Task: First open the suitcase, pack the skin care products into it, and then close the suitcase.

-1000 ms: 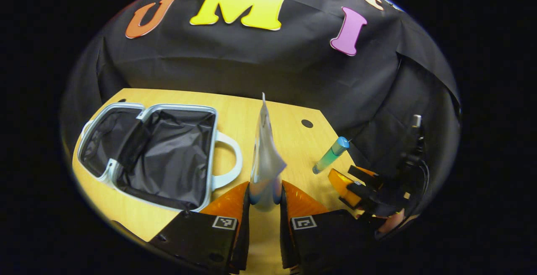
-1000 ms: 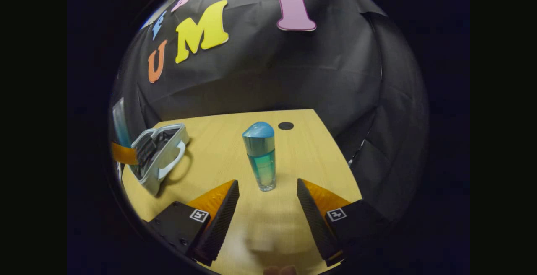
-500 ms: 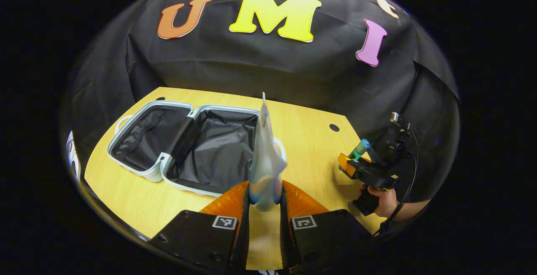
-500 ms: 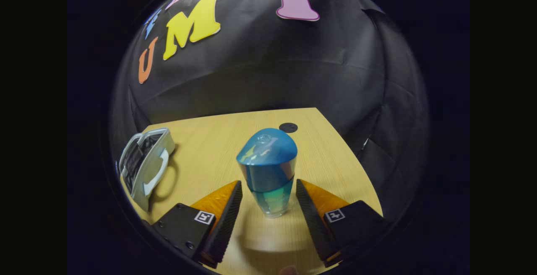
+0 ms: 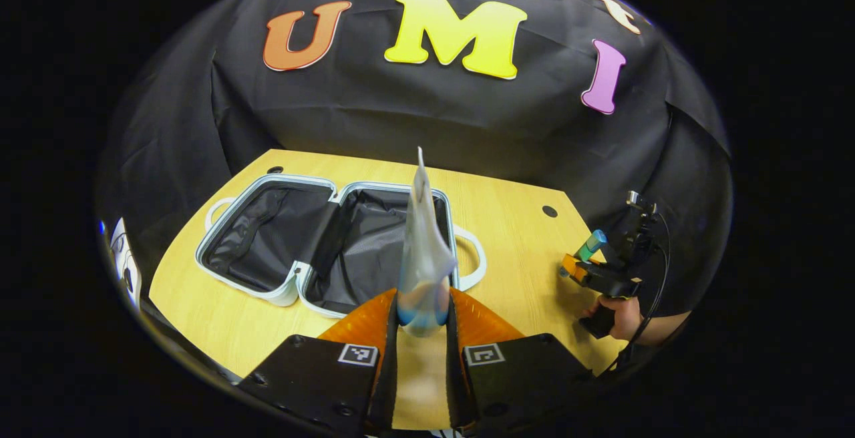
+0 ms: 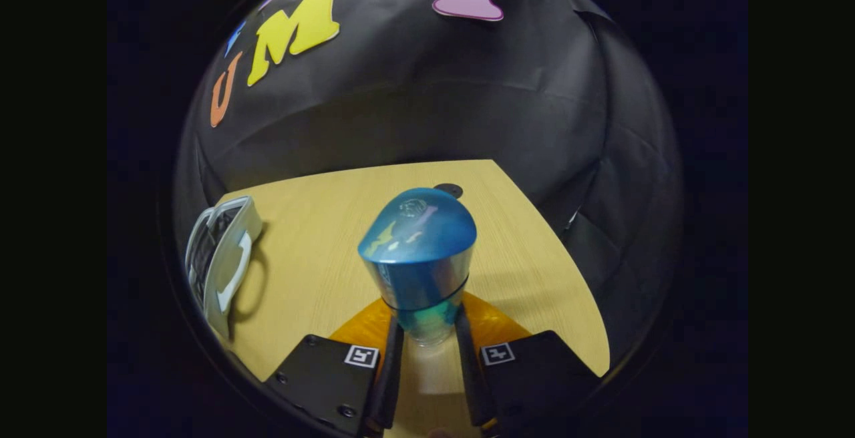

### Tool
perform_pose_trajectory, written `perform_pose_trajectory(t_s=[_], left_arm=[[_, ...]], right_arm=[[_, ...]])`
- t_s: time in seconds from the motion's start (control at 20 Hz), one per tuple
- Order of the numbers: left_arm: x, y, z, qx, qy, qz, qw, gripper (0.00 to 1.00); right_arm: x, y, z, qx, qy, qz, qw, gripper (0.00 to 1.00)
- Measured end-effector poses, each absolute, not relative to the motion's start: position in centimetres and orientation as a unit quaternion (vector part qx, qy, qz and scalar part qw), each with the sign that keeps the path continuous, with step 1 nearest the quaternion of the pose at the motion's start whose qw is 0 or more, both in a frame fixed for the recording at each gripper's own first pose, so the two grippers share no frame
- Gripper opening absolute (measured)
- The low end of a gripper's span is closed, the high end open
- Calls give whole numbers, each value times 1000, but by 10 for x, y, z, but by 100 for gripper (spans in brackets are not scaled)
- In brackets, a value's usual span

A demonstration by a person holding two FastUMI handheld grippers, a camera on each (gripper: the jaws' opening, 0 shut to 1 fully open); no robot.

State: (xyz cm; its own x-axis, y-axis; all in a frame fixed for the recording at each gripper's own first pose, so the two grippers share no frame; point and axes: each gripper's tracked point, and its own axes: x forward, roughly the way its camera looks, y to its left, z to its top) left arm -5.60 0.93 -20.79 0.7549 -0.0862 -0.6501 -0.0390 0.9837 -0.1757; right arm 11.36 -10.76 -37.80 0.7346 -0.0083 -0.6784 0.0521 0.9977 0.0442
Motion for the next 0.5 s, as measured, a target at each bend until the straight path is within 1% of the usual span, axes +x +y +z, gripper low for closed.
perform_pose_trajectory(t_s=[0.1, 0.15, 0.25, 0.3, 0.4, 0.5], left_arm=[[-50, 20, -212, -96, 372, -37, 923, 33], [-45, 28, -215, -99, 384, -43, 917, 33], [-34, 36, -220, -116, 405, -66, 904, 33], [-28, 38, -227, -121, 420, -84, 895, 33], [-21, 50, -251, -112, 469, -113, 869, 33], [-16, 63, -277, -111, 525, -124, 835, 33]], right_arm=[[105, -106, -367, 48, 382, -10, 923, 35], [97, -98, -359, 66, 391, -1, 918, 32], [72, -82, -332, 93, 407, 29, 908, 33], [59, -73, -318, 107, 413, 48, 903, 31], [37, -52, -291, 132, 423, 88, 892, 32], [12, -33, -266, 163, 438, 117, 876, 32]])
